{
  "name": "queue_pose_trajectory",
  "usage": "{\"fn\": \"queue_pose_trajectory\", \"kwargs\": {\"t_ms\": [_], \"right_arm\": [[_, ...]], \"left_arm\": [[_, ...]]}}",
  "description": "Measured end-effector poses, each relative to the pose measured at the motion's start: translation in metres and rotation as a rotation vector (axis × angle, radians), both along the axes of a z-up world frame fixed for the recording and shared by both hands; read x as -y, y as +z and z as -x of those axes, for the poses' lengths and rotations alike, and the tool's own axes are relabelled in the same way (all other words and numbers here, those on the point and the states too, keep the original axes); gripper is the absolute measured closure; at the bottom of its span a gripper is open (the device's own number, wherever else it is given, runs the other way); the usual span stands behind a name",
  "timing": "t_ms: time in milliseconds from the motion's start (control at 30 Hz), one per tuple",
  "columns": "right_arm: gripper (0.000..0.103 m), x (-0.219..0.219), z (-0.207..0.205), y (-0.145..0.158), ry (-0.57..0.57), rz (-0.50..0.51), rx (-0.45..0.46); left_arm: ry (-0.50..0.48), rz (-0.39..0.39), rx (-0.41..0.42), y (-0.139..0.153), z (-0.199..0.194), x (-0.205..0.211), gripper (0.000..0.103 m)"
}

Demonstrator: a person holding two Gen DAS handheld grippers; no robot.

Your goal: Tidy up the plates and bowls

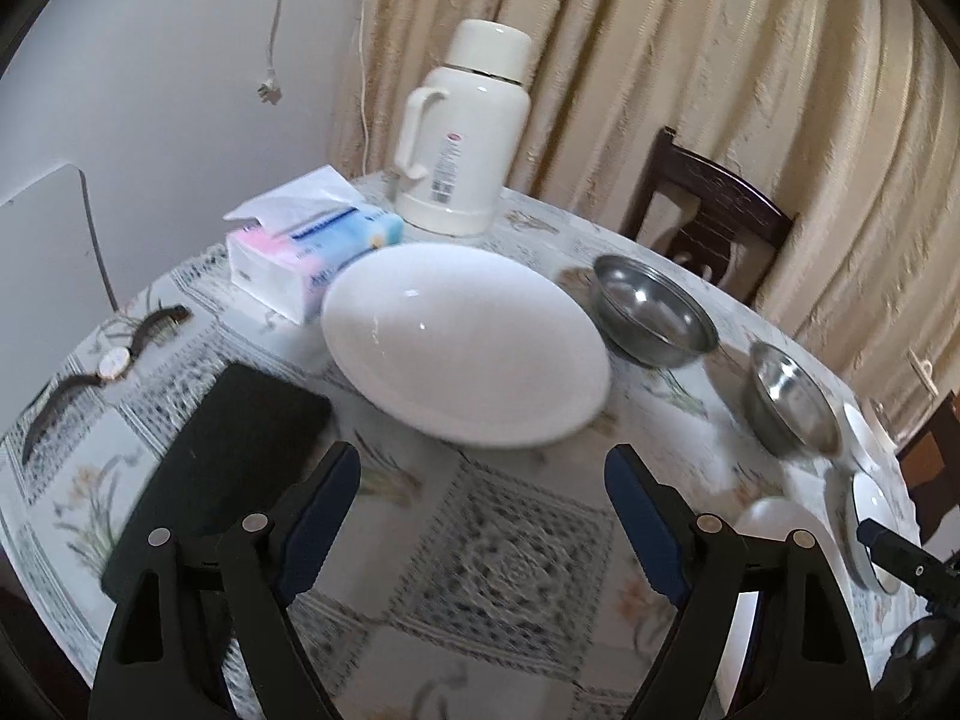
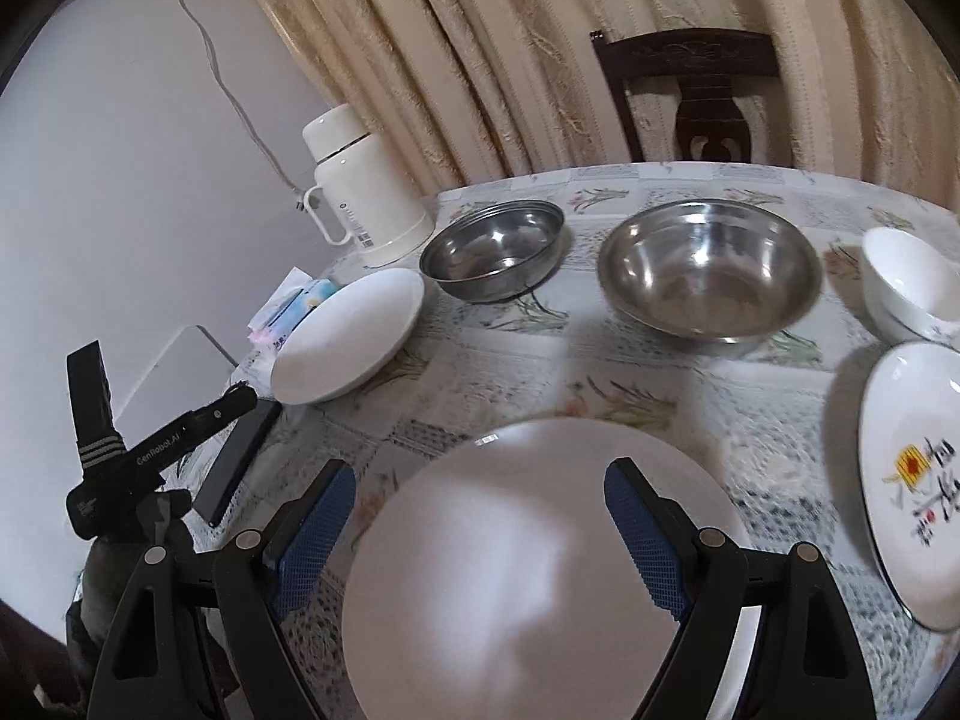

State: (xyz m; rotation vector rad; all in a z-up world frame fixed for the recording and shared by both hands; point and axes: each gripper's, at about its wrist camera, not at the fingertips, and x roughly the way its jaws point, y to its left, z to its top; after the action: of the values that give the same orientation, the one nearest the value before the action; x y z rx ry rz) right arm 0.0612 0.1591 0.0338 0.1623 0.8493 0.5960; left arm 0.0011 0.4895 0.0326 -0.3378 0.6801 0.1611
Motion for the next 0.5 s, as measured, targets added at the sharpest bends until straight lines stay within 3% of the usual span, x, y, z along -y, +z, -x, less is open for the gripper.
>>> {"fn": "queue_pose_trajectory", "kwargs": {"t_ms": [200, 500], "right_arm": [[0.015, -0.023, -0.018, 0.001, 0.042, 0.014, -0.016], [0.015, -0.06, -0.053, -0.002, 0.108, 0.036, -0.071]], "left_arm": [[0.042, 0.033, -0.014, 0.0, -0.017, -0.032, 0.021], [0.085, 0.074, -0.057, -0.009, -0.052, -0.071, 0.039]]}}
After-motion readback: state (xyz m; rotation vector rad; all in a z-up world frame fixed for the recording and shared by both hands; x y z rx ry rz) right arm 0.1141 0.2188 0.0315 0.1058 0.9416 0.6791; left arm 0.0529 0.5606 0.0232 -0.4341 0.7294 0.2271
